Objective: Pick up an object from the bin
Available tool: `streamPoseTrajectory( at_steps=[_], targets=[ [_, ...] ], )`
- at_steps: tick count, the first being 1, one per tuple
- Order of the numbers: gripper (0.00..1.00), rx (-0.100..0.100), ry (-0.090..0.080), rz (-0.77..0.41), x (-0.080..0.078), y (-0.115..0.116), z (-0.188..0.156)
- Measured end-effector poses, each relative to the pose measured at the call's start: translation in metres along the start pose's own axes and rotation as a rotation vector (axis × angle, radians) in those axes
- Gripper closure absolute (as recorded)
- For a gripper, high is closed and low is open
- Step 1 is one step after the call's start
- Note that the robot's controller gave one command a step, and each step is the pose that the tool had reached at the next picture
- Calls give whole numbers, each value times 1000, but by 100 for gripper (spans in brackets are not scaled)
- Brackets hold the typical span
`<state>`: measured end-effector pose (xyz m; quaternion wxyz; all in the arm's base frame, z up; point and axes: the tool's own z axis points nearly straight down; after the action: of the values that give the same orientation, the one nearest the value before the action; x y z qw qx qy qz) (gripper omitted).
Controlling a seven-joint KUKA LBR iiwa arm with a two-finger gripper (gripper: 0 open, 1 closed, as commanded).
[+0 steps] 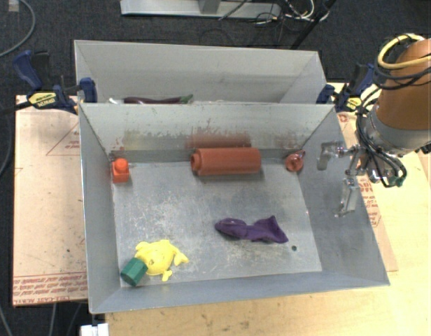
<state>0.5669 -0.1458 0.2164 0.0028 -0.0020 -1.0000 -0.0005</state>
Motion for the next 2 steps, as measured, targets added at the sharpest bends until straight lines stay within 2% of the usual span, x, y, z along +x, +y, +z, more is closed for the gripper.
streamPoseTrajectory(
  at_steps=[1, 2],
  targets=[
    [0, 1, -7, -3, -1, 1, -5],
    [0, 3, -10, -87, -6, 23, 31]
  ],
)
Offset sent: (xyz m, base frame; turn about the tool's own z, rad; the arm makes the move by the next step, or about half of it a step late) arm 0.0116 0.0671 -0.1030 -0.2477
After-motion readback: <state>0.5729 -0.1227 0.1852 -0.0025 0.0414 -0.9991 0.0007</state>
